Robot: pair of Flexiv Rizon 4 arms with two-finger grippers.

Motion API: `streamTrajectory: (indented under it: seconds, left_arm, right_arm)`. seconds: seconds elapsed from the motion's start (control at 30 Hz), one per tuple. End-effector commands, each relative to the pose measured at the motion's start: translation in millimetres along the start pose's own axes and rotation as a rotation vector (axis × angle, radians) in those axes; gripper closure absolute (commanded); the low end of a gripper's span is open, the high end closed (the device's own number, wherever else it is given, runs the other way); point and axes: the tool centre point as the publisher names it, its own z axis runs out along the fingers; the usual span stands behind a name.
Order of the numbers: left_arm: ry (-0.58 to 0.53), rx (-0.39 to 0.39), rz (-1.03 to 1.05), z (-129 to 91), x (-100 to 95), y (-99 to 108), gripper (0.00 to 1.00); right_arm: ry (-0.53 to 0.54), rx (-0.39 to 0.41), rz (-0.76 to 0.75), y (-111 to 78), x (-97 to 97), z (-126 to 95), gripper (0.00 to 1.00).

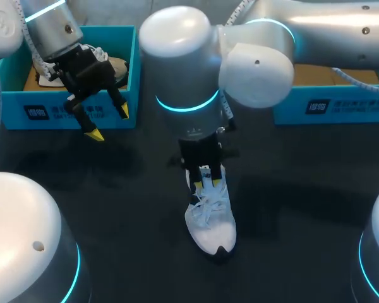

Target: Take the shoe out of the shoebox, open the shoe tongue, remove and reinsert the insole, then place the shoe into the shoebox

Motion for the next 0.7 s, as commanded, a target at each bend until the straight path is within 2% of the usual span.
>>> streamTrajectory:
  seconds: [0.03, 0.23, 0.5, 0.7]
  left_arm:
    - [0.0, -0.002, 0.001, 0, 0.3, 0, 0.0]
    - [0.0, -0.002, 0.001, 0, 0.3, 0, 0.0]
    - [0.0, -0.002, 0.001, 0, 0.3, 0, 0.0]
    - [0.0, -0.002, 0.001, 0, 0.3, 0, 0.0]
  right_arm:
    - [0.016, 0.009, -0.006, 10.1, -5.9, 9, 0.8]
    - [0.034, 0.014, -0.019, 25.9, -10.2, 19, 0.85]
    - [0.076, 0.037, -0.055, 47.9, -11.0, 39, 0.86]
    - [0.107, 0.059, -0.053, 53.2, -14.2, 52, 0.87]
